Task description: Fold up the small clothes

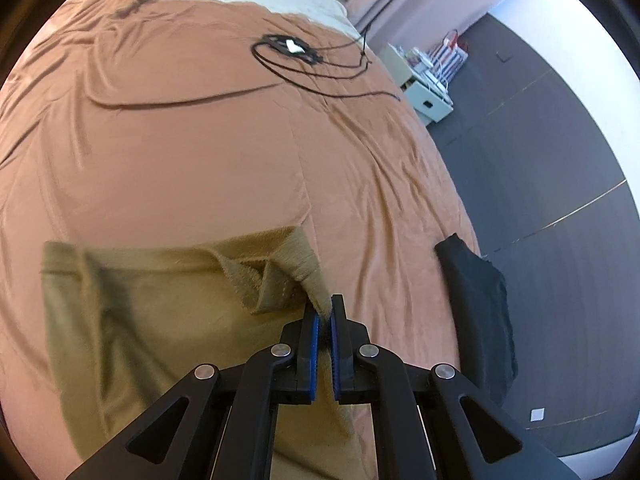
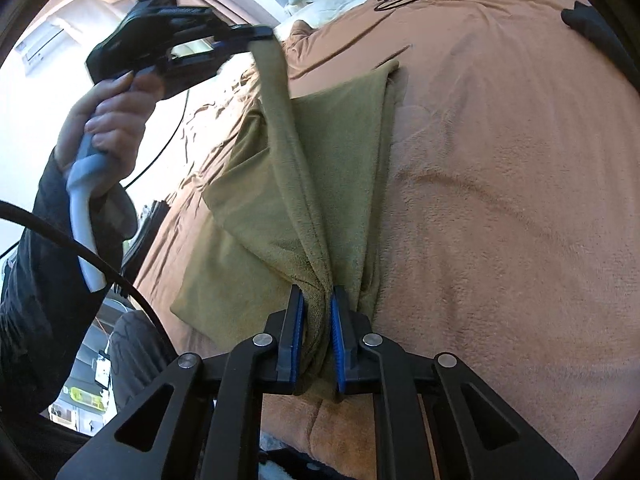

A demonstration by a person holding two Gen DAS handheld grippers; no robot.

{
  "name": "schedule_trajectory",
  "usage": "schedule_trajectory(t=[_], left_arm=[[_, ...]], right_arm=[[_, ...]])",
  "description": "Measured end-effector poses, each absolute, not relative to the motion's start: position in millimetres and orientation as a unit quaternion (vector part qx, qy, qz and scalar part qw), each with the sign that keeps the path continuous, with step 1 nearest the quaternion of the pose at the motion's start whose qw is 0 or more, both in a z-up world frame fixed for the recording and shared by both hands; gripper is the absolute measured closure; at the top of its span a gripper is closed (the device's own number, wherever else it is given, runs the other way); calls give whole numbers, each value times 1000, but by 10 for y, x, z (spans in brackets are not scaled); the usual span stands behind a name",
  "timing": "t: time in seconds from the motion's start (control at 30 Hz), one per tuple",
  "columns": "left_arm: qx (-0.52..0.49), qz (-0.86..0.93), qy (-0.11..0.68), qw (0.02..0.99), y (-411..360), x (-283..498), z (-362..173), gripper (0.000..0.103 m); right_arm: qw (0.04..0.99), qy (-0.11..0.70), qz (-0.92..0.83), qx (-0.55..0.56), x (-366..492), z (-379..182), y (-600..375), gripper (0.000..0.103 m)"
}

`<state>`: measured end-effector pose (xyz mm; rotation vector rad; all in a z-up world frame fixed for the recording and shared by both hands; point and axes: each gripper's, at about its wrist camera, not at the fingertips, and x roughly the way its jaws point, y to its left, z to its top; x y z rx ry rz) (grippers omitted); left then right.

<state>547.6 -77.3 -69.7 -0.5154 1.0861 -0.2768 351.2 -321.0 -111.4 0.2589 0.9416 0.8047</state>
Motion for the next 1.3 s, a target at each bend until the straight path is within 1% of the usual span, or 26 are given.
schedule_trajectory(t=[0.3, 0.57, 0.63, 0.67, 0.7, 0.73, 1.0, 1.3], left_arm=[[-203, -137, 538, 807, -1141, 5844, -1004, 100], [-198, -142, 552, 797, -1318, 6043, -1252, 98], [-198, -143, 553, 797, -1316, 6047, -1241, 88], [-205, -148, 552, 795, -1299, 6041, -1224, 75], [-212, -149, 547, 796, -1269, 6021, -1192, 64], [-214, -146, 542, 800, -1237, 5996, -1158, 62], [-199, -121, 542, 808, -841, 5590, -1031, 61], [-219, -75, 542, 808, -179, 4982, -974, 60]], right_arm=[[802, 438, 386, 126, 3515, -1125, -3247, 95], [798, 447, 381, 132, 3547, -1131, -3260, 95], [796, 453, 379, 132, 3564, -1139, -3252, 95], [795, 455, 378, 134, 3572, -1141, -3253, 95], [794, 457, 377, 135, 3581, -1146, -3256, 95], [793, 459, 377, 136, 3589, -1148, -3259, 95], [794, 460, 373, 133, 3591, -1118, -3243, 95], [811, 454, 351, 112, 3517, -1095, -3101, 95]])
